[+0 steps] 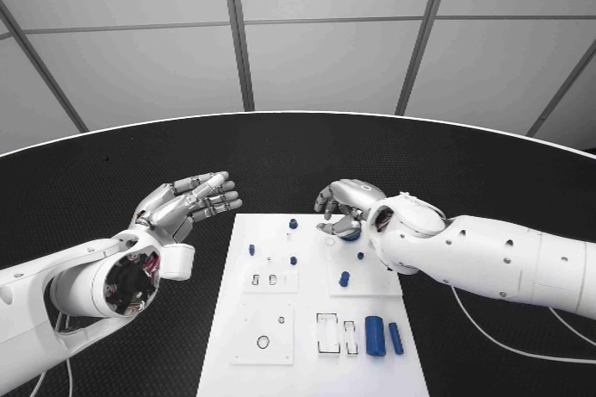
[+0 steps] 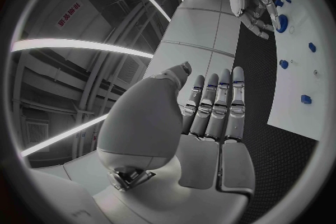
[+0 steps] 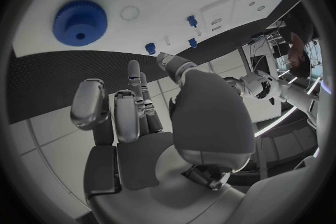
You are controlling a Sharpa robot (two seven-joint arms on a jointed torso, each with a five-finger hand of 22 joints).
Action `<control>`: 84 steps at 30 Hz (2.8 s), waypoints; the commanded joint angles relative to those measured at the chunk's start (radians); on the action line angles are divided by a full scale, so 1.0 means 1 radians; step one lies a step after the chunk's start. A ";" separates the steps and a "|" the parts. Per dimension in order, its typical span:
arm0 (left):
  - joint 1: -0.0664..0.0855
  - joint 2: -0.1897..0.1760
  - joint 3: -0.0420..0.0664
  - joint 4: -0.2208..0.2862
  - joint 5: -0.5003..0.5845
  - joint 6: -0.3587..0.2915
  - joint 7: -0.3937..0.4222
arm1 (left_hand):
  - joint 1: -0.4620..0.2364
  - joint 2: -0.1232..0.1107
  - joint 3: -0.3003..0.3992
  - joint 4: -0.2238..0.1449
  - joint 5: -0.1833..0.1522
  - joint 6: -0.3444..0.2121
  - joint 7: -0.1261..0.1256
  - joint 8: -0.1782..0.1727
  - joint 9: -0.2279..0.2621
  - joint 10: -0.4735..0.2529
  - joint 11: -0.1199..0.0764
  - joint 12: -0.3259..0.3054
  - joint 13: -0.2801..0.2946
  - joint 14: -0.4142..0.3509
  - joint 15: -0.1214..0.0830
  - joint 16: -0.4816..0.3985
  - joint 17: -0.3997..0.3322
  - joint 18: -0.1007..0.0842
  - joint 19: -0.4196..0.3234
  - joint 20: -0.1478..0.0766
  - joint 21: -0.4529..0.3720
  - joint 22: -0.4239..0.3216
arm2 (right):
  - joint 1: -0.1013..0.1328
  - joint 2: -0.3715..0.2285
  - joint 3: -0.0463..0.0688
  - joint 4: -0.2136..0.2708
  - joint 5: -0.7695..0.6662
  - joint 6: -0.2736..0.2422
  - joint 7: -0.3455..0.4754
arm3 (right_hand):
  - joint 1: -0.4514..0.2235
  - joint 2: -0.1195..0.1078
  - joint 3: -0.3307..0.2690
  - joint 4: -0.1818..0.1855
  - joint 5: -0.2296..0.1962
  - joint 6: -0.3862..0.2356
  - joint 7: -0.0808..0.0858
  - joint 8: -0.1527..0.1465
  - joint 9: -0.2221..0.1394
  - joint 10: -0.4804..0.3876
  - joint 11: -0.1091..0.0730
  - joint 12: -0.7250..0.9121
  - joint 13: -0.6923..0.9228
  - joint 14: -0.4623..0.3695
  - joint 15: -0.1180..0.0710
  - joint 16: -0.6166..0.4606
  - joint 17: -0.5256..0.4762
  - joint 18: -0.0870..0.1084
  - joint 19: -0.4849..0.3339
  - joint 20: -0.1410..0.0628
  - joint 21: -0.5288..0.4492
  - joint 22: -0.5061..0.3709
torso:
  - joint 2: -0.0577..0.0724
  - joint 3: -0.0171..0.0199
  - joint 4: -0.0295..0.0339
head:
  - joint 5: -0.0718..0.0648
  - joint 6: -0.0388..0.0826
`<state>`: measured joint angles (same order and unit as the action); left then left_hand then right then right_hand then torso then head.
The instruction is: Assemble the parts on the task board
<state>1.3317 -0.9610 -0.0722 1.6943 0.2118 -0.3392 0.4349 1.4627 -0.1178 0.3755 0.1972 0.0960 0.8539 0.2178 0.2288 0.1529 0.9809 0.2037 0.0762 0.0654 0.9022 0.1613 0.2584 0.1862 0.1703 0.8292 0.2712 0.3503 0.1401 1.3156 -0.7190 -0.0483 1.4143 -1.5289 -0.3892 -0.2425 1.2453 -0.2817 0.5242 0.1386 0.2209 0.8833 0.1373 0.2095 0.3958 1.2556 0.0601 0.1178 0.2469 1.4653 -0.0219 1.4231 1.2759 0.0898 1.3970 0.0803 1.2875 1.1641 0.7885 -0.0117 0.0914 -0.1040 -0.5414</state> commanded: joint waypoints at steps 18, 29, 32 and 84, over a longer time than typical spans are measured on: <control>0.000 0.022 0.000 -0.031 0.000 0.009 -0.003 | -0.001 -0.011 0.007 -0.001 -0.002 -0.007 0.040 -0.005 -0.002 -0.006 0.001 -0.004 -0.001 -0.003 0.003 -0.004 0.001 0.011 -0.001 0.003 0.006 -0.002 | 0.000 -0.101 0.003 -0.022 0.123 0.076 -0.016 | 0.195 0.100 -0.473 0.154 0.067 -0.130 0.022 0.058 0.034 0.089 0.008 0.997 0.948 0.072 0.012 0.075 0.105 -0.030 0.064 0.011 0.084 0.147 | -0.003 0.0110 -0.0152 | -0.006 0.011; 0.000 0.020 0.000 -0.029 0.000 0.009 -0.003 | -0.001 -0.011 0.007 -0.001 -0.002 -0.007 0.040 -0.005 -0.002 -0.006 0.001 -0.004 -0.001 -0.003 0.003 -0.004 0.001 0.011 -0.001 0.003 0.006 -0.002 | 0.000 -0.071 0.003 -0.045 0.124 0.095 -0.020 | 0.181 0.108 -0.461 0.152 0.079 -0.130 0.028 0.096 0.031 0.230 0.017 1.322 1.213 0.091 0.023 0.123 0.218 -0.051 0.104 0.021 0.162 0.249 | -0.002 0.0072 -0.0123 | -0.005 0.003; 0.000 0.018 0.000 -0.029 0.000 0.008 -0.003 | -0.001 -0.011 0.007 -0.001 -0.002 -0.007 0.040 -0.005 -0.002 -0.006 0.001 -0.004 -0.001 -0.003 0.003 -0.004 0.001 0.011 -0.001 0.003 0.006 -0.002 | 0.000 -0.067 0.003 -0.048 0.124 0.103 -0.023 | 0.176 0.110 -0.457 0.152 0.084 -0.129 0.030 0.101 0.028 0.262 0.020 1.376 1.258 0.094 0.025 0.128 0.233 -0.056 0.112 0.023 0.178 0.270 | -0.003 0.0076 -0.0133 | -0.004 0.002; 0.000 0.003 0.000 -0.014 0.000 0.006 -0.004 | 0.002 -0.014 0.015 -0.010 -0.002 -0.008 0.040 -0.006 -0.002 -0.005 0.001 -0.007 0.000 -0.002 0.003 -0.007 0.002 0.012 -0.003 0.003 0.007 -0.003 | -0.002 -0.016 -0.002 -0.113 0.124 0.188 -0.042 | 0.193 0.124 -0.375 0.147 0.171 -0.091 0.030 0.112 0.006 0.301 0.022 1.436 1.309 0.100 0.026 0.140 0.267 -0.066 0.130 0.026 0.214 0.319 | -0.005 0.0092 -0.0152 | 0.010 -0.025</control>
<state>1.3315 -0.9577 -0.0724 1.6805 0.2116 -0.3333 0.4305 1.4672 -0.1223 0.3864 0.1863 0.0960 0.8541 0.2177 0.2288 0.1516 0.9809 0.2037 0.0726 0.0655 0.9022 0.1613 0.2548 0.1874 0.1704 0.8292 0.2712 0.3541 0.1387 1.3141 -0.7355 -0.0499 1.3014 -1.4048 -0.2018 -0.2839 1.4373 -0.1579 0.1441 0.2852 0.3969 0.7867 0.1675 0.3197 0.4031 1.4617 0.0786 1.5505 1.3075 1.4668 -0.0017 1.5603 1.3075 0.0307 1.4668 0.1001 1.4968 1.3077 0.7842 -0.0025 0.0761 -0.0944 -0.5657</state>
